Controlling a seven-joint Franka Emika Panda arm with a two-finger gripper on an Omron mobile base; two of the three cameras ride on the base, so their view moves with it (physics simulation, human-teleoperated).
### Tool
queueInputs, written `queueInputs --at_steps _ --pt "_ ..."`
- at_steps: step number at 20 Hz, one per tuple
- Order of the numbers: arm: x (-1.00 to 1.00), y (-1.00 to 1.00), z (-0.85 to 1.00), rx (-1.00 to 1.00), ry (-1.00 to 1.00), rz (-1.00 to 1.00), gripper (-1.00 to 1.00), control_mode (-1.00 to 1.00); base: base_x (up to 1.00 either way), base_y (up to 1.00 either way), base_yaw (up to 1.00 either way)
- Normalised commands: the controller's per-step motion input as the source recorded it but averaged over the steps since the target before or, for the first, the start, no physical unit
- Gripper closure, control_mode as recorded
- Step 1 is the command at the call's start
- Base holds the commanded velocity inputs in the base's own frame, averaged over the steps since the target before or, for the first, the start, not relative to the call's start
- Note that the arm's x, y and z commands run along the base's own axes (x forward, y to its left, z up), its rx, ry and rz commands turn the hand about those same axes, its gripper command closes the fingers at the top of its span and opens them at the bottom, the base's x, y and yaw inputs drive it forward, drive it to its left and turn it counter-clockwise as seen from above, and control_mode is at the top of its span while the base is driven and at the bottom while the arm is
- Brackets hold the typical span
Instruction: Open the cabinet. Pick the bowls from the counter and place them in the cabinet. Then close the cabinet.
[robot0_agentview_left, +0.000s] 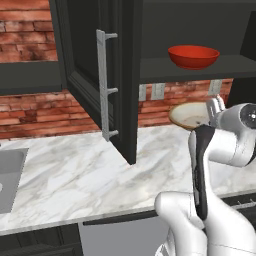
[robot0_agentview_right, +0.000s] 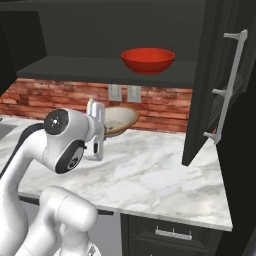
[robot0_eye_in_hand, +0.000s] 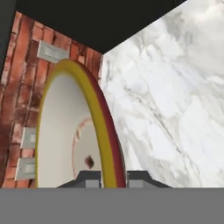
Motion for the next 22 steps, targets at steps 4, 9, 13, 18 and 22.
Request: queueInputs --at_steps 4,9,13,18,22 --pt "-0.57 0.06 0.43 0.05 -0.18 0.01 1.0 -1.0 0.0 0.0 0.0" --pt "-0.58 0.0 0.41 0.03 -0.27 0.06 1.0 -1.0 0.0 0.0 0.0" --pt "-0.32 0.04 0.46 0.0 -0.2 0.07 1.0 -1.0 0.0 0.0 0.0" --pt "-0.06 0.32 0.42 -0.01 -0.12 0.02 1.0 -1.0 0.0 0.0 0.0" --pt "0.0 0.67 0.2 -0.06 -0.01 0.0 1.0 -1.0 0.0 0.0 0.0"
